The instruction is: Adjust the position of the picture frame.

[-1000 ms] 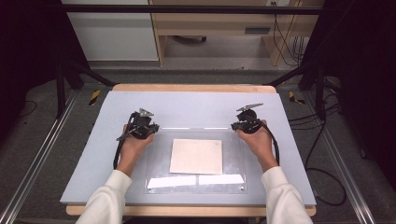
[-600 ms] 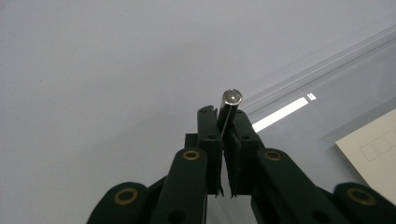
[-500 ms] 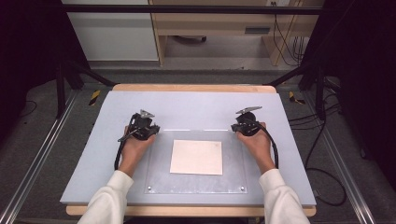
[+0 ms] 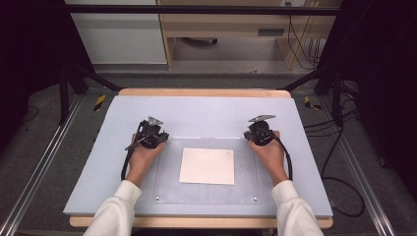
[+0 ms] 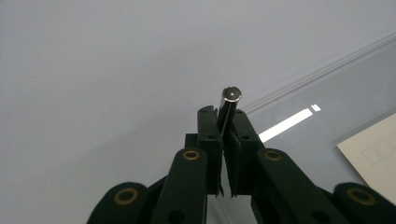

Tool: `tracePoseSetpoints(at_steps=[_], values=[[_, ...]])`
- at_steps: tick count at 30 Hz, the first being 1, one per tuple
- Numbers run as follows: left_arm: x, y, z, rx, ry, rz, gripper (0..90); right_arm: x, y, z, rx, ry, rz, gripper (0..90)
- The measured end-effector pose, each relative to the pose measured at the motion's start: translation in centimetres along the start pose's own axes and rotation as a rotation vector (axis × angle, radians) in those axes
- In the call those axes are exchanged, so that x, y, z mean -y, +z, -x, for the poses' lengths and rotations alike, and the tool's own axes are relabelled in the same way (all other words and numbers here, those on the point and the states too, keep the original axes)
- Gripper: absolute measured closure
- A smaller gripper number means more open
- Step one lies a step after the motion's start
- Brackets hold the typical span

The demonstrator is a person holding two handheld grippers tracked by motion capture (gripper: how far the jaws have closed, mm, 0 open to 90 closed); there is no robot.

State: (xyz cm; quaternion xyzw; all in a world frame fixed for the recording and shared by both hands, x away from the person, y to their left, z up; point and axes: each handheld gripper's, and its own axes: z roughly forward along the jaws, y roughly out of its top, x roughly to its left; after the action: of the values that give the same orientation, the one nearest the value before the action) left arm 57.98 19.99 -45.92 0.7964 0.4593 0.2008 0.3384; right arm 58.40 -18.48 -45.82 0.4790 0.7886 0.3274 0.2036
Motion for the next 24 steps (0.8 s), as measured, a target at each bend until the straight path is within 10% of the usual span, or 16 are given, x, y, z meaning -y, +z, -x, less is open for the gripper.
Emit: tracePoseSetpoints(at_steps=[24], values=[[0.04,0.27,0.42,0.001,0.000,0.013,84.8,0.87,-0.44,0.16,0.005,0.024,0.019,85.0]])
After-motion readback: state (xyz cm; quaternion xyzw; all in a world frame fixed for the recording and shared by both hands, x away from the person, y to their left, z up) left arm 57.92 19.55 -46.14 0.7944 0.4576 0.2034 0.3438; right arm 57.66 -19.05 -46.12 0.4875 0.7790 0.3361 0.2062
